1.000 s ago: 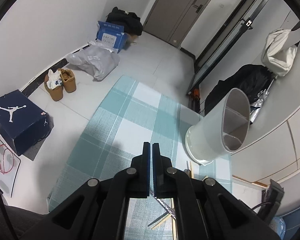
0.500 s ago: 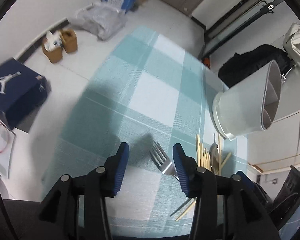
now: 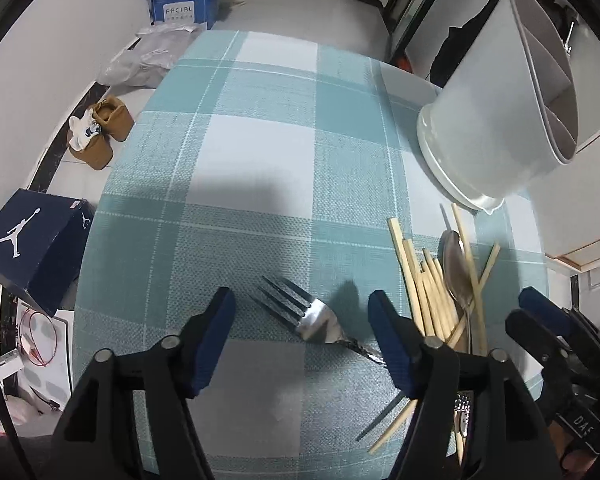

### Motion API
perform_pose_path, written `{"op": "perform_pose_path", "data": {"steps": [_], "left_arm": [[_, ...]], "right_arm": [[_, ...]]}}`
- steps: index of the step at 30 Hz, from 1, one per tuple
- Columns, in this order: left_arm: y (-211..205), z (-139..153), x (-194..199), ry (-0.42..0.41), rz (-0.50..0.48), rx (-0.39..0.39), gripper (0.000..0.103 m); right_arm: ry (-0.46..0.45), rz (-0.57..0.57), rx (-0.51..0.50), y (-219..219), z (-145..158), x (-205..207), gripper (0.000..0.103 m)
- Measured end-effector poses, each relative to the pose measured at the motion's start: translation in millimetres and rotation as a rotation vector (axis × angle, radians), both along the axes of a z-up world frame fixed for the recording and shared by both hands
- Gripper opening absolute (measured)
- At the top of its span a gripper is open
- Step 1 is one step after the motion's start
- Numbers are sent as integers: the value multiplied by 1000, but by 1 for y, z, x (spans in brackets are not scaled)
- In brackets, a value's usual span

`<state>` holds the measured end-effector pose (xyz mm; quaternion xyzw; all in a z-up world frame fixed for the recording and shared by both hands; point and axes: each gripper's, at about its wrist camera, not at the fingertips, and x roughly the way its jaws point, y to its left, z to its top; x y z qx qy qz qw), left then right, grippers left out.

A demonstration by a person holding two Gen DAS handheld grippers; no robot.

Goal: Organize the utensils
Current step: 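Close left tool on the silver fork while right tool grasps one wooden chopstick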

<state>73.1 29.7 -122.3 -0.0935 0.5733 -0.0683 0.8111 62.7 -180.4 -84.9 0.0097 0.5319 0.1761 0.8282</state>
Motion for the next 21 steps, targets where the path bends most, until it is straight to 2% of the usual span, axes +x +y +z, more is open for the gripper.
{"op": "perform_pose_path", "data": {"steps": [3, 7, 12, 16, 21], "left_arm": [[5, 1, 0, 5, 3, -6, 30], [8, 1, 1, 12, 37, -41, 12], [13, -1, 3, 30, 64, -128, 5], [15, 6, 5, -11, 76, -159, 1], [14, 13, 5, -38, 86, -203, 0]], "right_arm": [[12, 6, -14, 3, -5, 3, 43], [25, 15, -32, 8, -11, 5, 43], [15, 33, -54, 16, -12, 2, 43], [5, 49, -72, 22, -12, 0, 43], [-5, 44, -69, 21, -11, -1, 43]]}}
